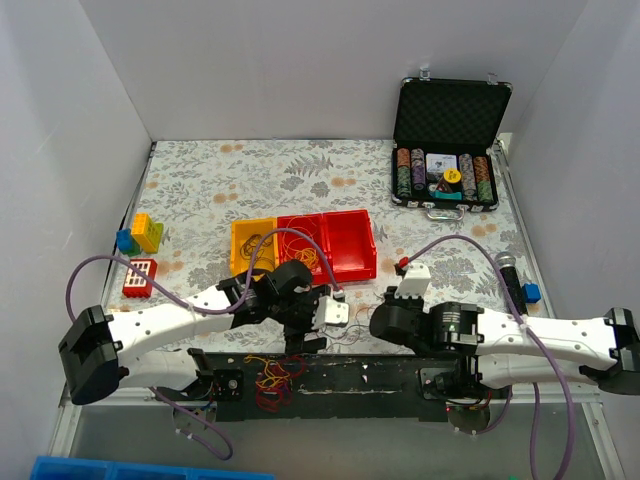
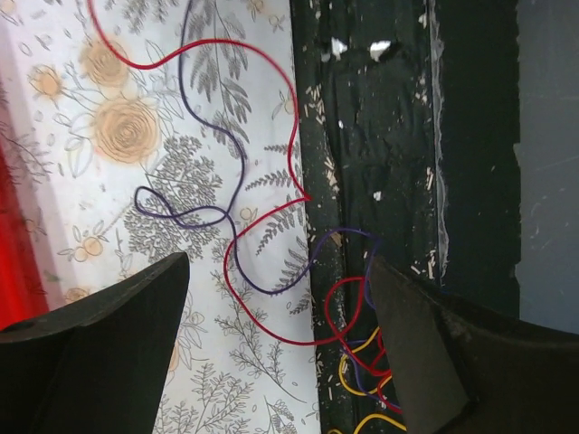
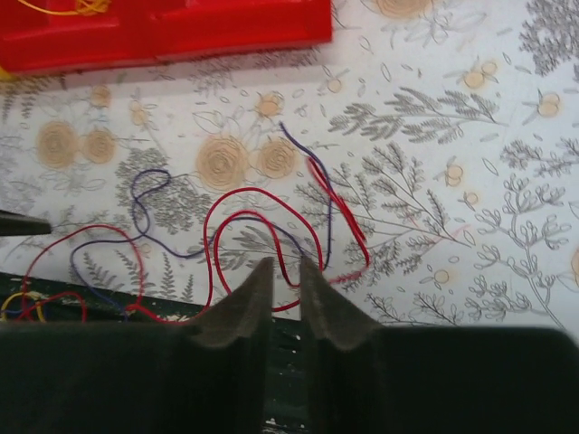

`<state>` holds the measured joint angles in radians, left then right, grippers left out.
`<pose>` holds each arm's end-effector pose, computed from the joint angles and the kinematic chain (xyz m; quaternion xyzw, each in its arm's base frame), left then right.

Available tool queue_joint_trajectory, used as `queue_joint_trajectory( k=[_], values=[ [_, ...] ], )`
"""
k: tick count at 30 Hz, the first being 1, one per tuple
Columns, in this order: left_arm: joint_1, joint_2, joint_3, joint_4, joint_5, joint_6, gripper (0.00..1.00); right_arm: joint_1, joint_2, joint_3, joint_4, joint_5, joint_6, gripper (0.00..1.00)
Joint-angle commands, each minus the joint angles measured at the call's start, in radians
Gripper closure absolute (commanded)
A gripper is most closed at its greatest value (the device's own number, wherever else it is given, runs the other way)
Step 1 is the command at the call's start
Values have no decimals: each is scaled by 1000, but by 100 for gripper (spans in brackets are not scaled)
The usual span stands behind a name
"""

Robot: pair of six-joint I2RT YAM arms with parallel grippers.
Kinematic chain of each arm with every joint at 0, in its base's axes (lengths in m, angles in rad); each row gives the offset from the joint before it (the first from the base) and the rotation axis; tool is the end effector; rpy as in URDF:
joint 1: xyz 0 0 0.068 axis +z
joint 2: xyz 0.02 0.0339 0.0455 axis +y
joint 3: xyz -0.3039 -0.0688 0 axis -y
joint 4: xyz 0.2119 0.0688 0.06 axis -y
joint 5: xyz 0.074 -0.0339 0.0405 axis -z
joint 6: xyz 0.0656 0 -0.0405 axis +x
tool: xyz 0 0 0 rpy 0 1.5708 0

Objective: Untangle the cables

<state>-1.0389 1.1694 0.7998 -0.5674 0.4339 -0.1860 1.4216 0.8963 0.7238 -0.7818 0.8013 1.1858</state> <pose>0.0775 -0.1860 0.2651 0.4449 0.8171 -0.3423 0.1314 0.0642 0.1101 0.2760 0.0143 0.8852 0.1714 0.4322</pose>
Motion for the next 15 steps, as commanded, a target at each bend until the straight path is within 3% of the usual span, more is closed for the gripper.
queue_joint_trajectory(
  k=[1,5,7,9,12,15],
  values=[
    [-16,9,-45,61,-81,30,22,3,82,29,-183,-11,107,66],
    [-15,-2,-47,51,-130,28,25,7,44,45,-154,-20,42,52],
    [-9,-13,-56,50,-149,13,30,8,1,37,-56,-33,-53,44],
    [17,-27,-56,47,-150,-10,32,8,-23,26,51,-74,-188,42],
    [77,-34,-39,25,-113,-52,34,8,-33,-23,315,-239,-407,41],
    [163,-27,-21,-17,-49,-67,34,8,22,-55,467,-432,-557,40]
  ],
)
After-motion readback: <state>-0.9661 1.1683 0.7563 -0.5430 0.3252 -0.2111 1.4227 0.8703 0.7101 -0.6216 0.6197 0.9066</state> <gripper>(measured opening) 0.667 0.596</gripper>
